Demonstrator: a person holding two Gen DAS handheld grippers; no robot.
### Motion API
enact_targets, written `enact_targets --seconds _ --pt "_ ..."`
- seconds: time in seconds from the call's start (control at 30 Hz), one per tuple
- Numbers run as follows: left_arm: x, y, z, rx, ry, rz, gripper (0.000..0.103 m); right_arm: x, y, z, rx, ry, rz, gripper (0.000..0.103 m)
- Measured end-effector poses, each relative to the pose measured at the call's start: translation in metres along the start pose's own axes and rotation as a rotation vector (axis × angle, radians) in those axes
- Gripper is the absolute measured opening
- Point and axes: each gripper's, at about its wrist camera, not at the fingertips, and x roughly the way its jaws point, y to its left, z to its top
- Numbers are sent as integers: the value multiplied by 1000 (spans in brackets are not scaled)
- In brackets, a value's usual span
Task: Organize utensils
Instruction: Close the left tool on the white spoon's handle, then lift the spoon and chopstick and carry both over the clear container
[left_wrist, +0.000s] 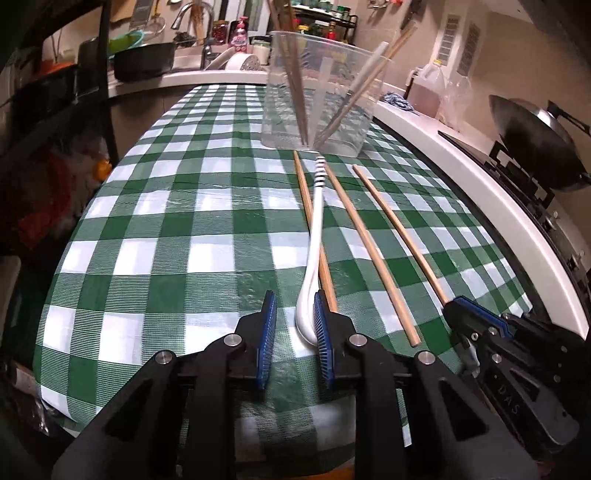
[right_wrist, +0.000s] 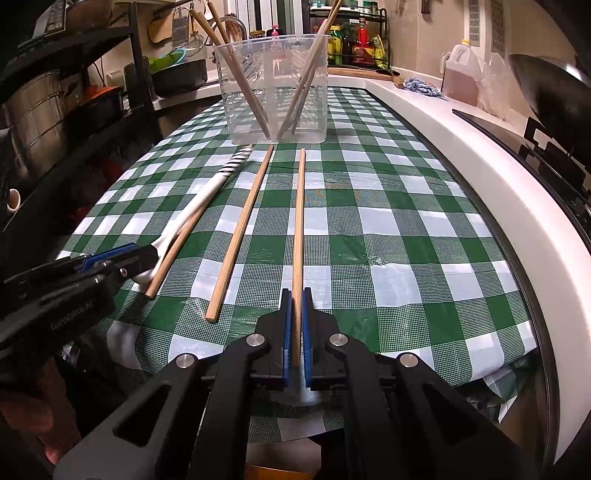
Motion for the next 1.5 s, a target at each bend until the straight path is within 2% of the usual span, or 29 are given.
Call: enact_targets --seconds 0.17,0.2,0.33,0.47,0.8,1.1,1.5 --pt "0 -9 -3 45 -17 39 18 0 0 0 -1 0 -1 5" --pt "0 -9 -3 49 -16 41 15 0 0 0 -2 0 -2 5" --pt "-2 -8 -3 50 -21 36 11 -1 0 0 -1 -2 -2 5" --pt "-9 -1 -1 25 -62 45 11 0 -1 1 18 -1 1 5" --pt "-20 20 6 -33 -148 135 11 4 1 4 17 -1 -16 5" --pt "-7 28 -2 -50 -85 167 11 5 0 4 23 -2 -10 5" --pt "-6 24 -4 -27 -85 190 12 4 -1 2 31 -14 -8 6"
